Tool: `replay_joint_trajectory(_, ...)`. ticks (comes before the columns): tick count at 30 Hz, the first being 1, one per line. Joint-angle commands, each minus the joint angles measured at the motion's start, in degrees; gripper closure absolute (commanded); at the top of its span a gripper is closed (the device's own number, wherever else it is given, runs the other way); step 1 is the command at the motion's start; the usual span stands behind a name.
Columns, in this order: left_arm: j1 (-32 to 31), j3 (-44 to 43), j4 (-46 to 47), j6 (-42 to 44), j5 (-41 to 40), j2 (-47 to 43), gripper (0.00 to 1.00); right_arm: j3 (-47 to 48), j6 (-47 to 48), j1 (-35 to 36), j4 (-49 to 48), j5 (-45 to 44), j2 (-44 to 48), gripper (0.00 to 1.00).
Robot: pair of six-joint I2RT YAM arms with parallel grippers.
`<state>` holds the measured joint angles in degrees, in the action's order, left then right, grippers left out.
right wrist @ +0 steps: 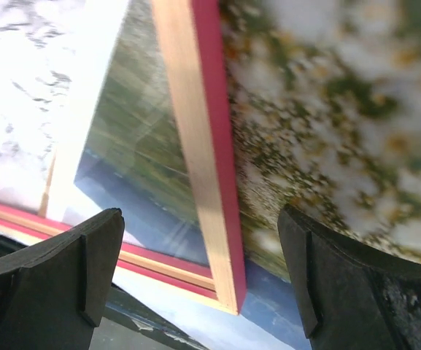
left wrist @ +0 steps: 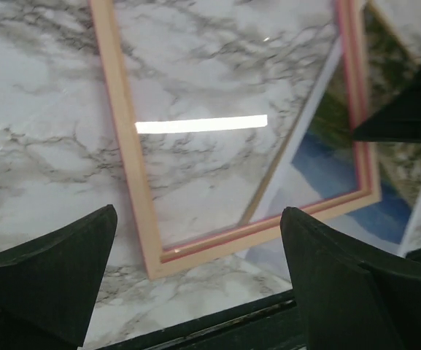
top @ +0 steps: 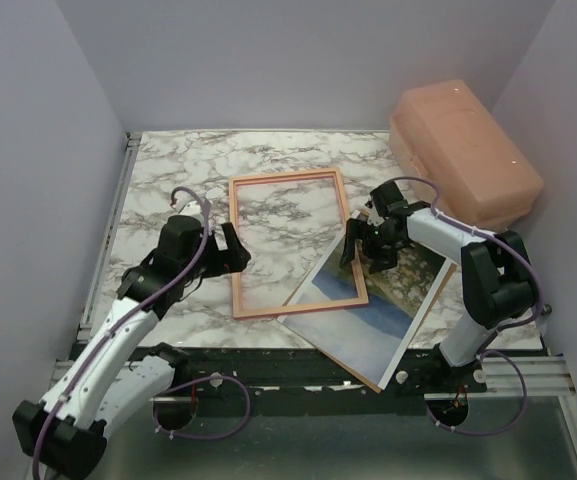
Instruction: Put the photo into the frame
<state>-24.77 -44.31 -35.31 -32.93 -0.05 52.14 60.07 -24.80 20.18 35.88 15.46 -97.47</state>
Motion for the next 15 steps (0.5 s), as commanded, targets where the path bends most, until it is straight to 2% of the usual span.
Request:
replay_joint_trajectory(1,0.08,-0.53,5.85,-5.64,12.52,-12.47,0.01,-1.12,0.82,0.33,-6.07,7.64,0.46,0.06)
replay_joint_trajectory(3,0.08,0.09,10.54,-9.25,16.93,-16.18,0.01,-0.84,0.73,0.38,-6.63,9.28,0.10,0.05)
replay_joint_trajectory(6,0.07,-0.01,13.58,-14.27,19.50,-19.16,0.01,-0.58,0.19,0.54,-7.55,10.92,0.01,0.05)
replay_joint_trajectory(15,0.01,3.51,12.42,-21.26,21.51,-23.86,0.01,2.00,-1.14,3.94,-9.45,12.23,-3.53,0.05)
